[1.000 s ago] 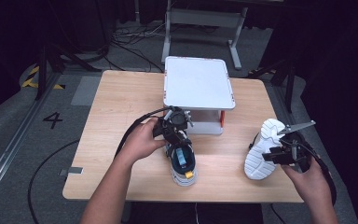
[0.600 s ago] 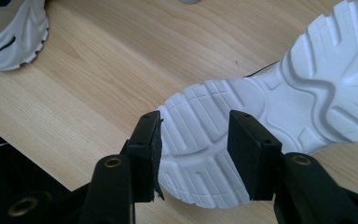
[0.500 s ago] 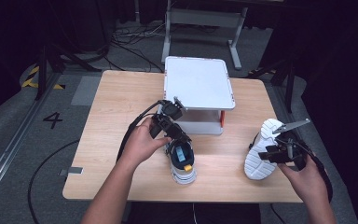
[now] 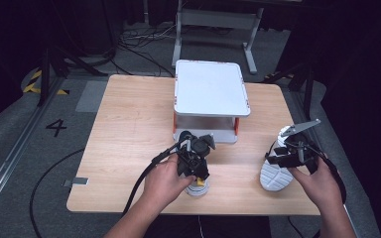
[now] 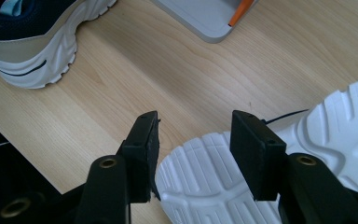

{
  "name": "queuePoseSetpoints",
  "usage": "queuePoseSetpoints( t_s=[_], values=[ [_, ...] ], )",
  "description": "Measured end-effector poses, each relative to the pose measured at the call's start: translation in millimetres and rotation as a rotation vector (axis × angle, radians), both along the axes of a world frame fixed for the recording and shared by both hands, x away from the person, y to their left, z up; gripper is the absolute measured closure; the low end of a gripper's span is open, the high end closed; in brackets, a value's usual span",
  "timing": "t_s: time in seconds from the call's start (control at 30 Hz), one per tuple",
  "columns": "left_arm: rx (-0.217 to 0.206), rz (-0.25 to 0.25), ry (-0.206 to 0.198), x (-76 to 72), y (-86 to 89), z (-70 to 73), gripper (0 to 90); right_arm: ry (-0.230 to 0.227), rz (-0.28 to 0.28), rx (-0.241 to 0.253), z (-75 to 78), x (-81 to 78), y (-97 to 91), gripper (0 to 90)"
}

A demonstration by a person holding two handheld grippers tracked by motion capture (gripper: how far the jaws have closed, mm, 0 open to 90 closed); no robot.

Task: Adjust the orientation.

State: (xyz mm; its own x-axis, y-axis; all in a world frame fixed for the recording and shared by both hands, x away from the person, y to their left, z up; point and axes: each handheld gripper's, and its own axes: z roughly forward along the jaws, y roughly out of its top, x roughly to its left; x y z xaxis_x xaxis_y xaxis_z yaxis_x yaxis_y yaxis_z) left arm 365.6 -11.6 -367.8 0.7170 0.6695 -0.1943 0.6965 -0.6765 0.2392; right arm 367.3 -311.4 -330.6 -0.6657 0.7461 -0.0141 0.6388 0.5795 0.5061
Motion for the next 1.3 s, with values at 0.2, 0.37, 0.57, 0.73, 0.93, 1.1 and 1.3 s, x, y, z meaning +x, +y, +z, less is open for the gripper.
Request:
queuePoseSetpoints(
  t_s=[0.2, 0.37, 0.57, 0.73, 0.93, 1.1, 1.3],
  values=[
    [0.033, -0.022, 0.008, -1.7, -9.6, -18.1, 60.9, 0.016, 0.026, -0.011, -3.9, 7.9, 10.2, 53.1],
    [0.040, -0.079, -0.023, -5.9, -12.6, -16.2, 72.4, 0.013, 0.039, -0.016, -4.3, 8.8, 14.2, 53.1],
    [0.069, -0.166, -0.065, -10.7, -18.2, -8.0, 73.3, 0.002, 0.029, -0.015, -2.3, 5.3, 9.6, 53.1],
    [0.069, -0.342, -0.142, -7.8, -21.4, 7.3, 73.3, -0.003, 0.008, -0.020, -4.5, -0.2, 2.0, 52.4],
    [0.057, -0.486, -0.259, 17.9, -13.8, 10.2, 73.0, -0.006, -0.028, -0.030, -6.1, -12.5, -8.2, 51.6],
    [0.057, -0.443, -0.314, 48.3, -9.9, 3.4, 72.5, -0.013, -0.052, -0.039, -7.4, -23.8, -15.1, 51.6],
    [0.112, -0.410, -0.334, 78.2, -12.2, -13.8, 71.4, -0.005, -0.076, -0.057, -15.1, -33.8, -25.7, 51.4]
  ],
)
